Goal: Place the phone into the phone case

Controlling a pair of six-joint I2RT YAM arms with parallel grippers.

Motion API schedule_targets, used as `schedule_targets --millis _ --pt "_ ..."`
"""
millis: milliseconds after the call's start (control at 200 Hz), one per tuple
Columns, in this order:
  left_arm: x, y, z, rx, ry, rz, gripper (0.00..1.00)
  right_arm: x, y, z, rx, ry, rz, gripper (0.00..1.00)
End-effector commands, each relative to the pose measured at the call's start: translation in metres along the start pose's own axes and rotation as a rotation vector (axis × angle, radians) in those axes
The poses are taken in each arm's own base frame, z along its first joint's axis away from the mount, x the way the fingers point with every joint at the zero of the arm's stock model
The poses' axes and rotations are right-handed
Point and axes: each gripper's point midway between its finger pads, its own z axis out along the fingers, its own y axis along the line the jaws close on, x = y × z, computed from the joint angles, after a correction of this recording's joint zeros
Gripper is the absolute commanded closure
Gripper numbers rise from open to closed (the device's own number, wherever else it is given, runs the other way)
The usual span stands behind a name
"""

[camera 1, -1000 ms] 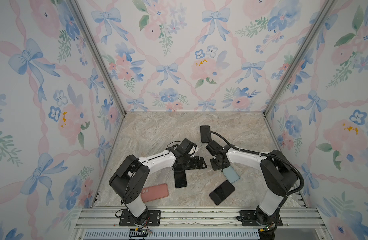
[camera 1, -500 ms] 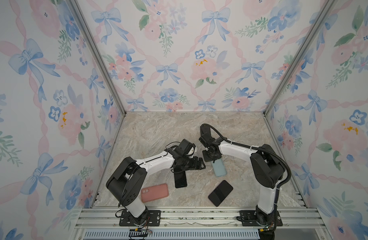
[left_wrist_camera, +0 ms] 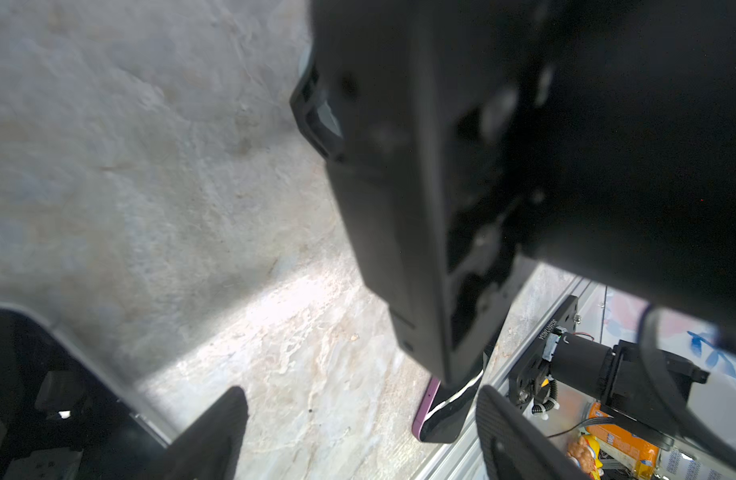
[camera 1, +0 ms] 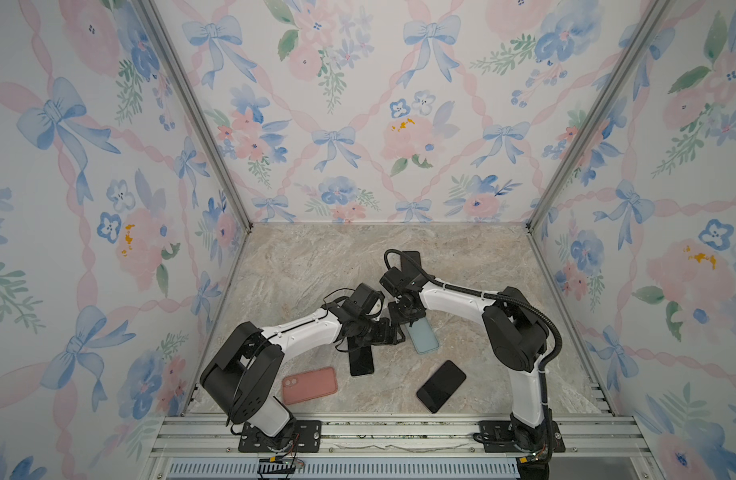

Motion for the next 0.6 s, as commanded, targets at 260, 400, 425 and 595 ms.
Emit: schedule_targets --millis 260,400,425,595 --pt "0.016 0.002 -0.007 0.002 -0.003 0.029 0.12 0.070 -0.037 -0.074 0.144 -0.055 0.139 0.37" --pt "0.026 0.000 -0.003 0.002 0.016 0.038 0.12 0.126 -0.049 -0.092 0.143 -0.056 0.231 0.28" --pt "0.027 -0.001 -0.002 0.005 0.018 0.040 0.12 0.134 -0.049 -0.094 0.136 -0.057 0.243 0.26" --pt "0.032 -0.003 0.004 0.015 0.034 0.052 0.12 0.185 -0.043 -0.094 0.084 -0.023 0.291 0.14"
